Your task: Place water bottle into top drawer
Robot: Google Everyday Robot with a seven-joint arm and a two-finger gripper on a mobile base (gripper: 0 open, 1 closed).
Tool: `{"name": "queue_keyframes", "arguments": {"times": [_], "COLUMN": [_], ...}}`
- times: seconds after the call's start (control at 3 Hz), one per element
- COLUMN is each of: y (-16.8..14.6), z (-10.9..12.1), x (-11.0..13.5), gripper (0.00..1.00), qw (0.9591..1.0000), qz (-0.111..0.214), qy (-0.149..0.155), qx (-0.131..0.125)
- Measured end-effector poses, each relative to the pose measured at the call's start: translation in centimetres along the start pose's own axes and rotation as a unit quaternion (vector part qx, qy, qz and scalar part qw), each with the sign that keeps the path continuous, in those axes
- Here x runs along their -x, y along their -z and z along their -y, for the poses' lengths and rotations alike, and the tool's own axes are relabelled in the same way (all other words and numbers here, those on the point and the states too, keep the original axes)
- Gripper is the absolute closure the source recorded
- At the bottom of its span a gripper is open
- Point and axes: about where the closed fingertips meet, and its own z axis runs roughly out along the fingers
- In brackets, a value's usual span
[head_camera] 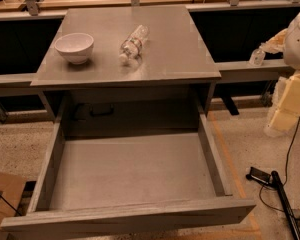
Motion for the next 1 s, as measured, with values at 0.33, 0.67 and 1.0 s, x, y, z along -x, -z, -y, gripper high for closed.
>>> {"name": "queue_keyframes", "arguments": {"times": [0.33,0.67,1.0], "y": [0.0,-0.9,-3.3], "z": [0.0,0.8,3.3], "x": [0.0,1.2,4.4], "gripper": [0.0,0.0,0.0], "qw": [1.0,0.9995,0.9933], "qz": [0.0,0.028,0.11], "qy": [0.0,-0.005,-0.021], "qx": [0.0,-0.011,-0.029]}}
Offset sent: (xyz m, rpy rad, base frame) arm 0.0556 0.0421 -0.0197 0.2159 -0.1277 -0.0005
